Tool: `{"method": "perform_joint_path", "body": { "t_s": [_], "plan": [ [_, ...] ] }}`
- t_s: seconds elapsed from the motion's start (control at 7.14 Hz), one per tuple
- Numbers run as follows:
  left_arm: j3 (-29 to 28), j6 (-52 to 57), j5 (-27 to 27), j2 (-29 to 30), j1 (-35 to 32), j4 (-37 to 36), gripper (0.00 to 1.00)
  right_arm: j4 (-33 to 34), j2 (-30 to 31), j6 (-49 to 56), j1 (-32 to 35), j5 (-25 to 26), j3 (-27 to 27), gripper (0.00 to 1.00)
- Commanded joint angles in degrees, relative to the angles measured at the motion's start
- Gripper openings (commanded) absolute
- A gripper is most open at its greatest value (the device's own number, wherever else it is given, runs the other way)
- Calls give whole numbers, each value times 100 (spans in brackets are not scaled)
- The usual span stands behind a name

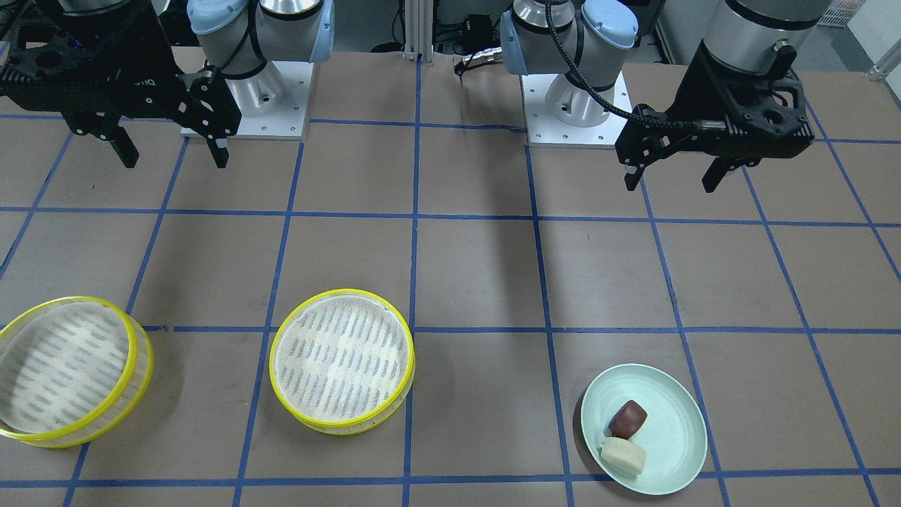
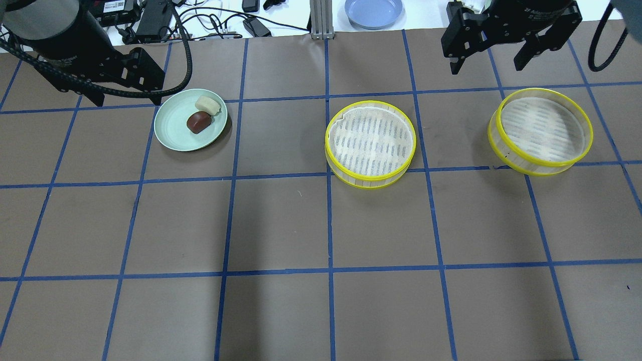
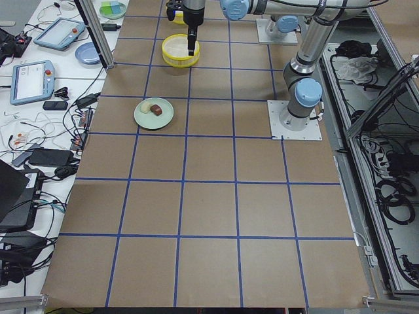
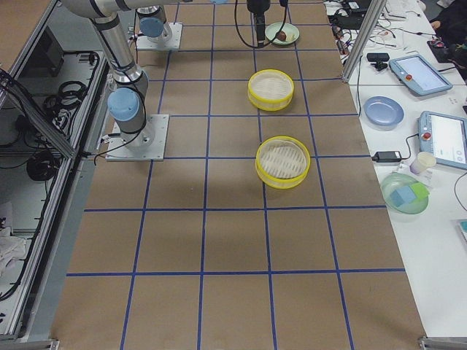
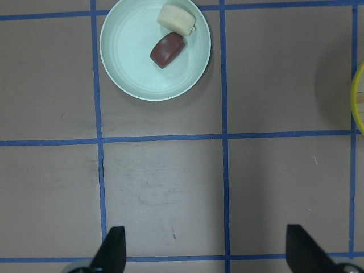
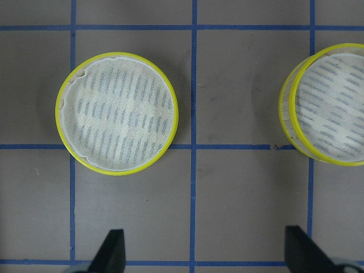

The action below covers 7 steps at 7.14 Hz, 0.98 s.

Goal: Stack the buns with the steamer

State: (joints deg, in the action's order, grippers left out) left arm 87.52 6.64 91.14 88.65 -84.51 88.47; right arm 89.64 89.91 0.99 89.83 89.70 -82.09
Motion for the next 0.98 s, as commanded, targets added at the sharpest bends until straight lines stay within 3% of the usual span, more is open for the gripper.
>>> {"method": "perform_joint_path", "body": {
  "t_s": [0.0, 0.28, 0.42, 0.56, 0.84],
  "plan": [
    [2, 13, -8, -5, -4, -5, 100, 70, -9, 85, -44, 22, 9, 100],
    [10, 117, -26, 169, 153, -83, 100, 282, -79, 217, -428, 39, 9, 100],
    [19, 484, -9, 397, 198, -354, 100, 247, -323, 261, -927, -30, 35, 100],
    [106, 713, 9, 764, 207, -1114, 100, 247, -621, 514, -1506, -40, 87, 100],
    [414, 1073, -52, 1634, 207, -3081, 100, 963, -1541, 1706, -2386, -49, 88, 100]
  ]
}}
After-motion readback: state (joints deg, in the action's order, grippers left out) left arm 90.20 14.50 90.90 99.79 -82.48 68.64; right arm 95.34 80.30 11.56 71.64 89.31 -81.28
